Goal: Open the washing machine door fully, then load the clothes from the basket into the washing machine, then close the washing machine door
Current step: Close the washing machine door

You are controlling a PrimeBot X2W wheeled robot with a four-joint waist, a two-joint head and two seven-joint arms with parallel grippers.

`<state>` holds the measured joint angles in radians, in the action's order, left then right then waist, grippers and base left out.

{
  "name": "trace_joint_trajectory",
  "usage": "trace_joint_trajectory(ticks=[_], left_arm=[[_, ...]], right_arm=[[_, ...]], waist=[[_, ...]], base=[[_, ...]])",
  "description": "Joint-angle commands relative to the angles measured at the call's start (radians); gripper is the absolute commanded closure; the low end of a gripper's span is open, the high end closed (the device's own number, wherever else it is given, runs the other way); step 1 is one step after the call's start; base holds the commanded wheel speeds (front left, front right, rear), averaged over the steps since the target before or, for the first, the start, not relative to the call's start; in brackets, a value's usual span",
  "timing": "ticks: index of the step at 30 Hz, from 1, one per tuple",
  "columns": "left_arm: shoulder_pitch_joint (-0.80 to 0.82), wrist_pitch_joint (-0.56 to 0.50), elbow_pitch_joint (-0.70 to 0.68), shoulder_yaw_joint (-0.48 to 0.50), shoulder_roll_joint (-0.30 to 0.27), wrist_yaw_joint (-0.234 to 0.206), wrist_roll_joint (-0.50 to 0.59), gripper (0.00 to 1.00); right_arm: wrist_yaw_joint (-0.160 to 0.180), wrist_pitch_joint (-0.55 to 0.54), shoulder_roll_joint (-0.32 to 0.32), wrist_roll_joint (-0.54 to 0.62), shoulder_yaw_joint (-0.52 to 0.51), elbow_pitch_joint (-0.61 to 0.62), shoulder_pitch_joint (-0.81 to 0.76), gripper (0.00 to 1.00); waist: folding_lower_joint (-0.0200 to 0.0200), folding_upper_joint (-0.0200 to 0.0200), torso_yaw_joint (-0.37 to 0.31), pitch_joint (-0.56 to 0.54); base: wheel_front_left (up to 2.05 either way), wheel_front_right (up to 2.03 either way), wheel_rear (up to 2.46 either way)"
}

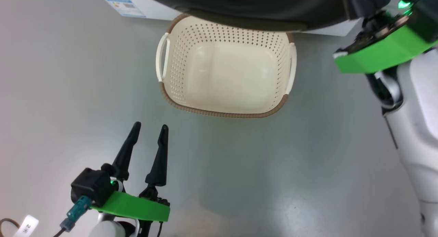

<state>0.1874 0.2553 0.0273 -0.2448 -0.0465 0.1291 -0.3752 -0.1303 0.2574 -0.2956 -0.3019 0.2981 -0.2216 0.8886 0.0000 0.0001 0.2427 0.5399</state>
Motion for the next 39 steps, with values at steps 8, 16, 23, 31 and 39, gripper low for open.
trace_joint_trajectory(ticks=[8, 16, 23, 31, 39], left_arm=[[-0.010, 0.006, -0.039, 0.021, -0.011, 0.002, 0.000, 0.00], [-0.011, 0.006, -0.041, 0.003, -0.006, 0.002, -0.007, 0.00], [-0.012, 0.006, -0.029, 0.018, -0.005, 0.002, -0.012, 0.00], [-0.013, 0.006, 0.024, 0.074, -0.004, 0.002, -0.029, 0.00], [-0.055, 0.006, 0.099, 0.130, -0.004, 0.002, -0.031, 0.00]], right_arm=[[0.000, 0.004, -0.054, 0.018, -0.071, -0.057, 0.130, 1.00], [0.000, 0.004, -0.075, 0.039, -0.089, -0.127, 0.180, 1.00], [0.000, 0.004, -0.068, 0.034, -0.091, -0.130, 0.158, 1.00], [0.000, 0.004, -0.024, 0.002, -0.085, -0.014, -0.019, 0.97], [0.000, 0.004, 0.007, -0.005, -0.076, 0.061, -0.235, 0.30]], waist=[[0.0000, -0.0001, 0.067, 0.046], [0.0000, -0.0001, 0.078, 0.043], [0.0000, -0.0001, 0.062, 0.015], [0.0000, -0.0001, 0.001, -0.081], [0.0000, -0.0001, -0.091, -0.242]], base=[[0.00, 0.00, 0.00], [0.00, 0.00, 0.00], [0.00, 0.00, 0.00], [0.00, 0.00, 0.00], [0.00, 0.00, 0.00]])
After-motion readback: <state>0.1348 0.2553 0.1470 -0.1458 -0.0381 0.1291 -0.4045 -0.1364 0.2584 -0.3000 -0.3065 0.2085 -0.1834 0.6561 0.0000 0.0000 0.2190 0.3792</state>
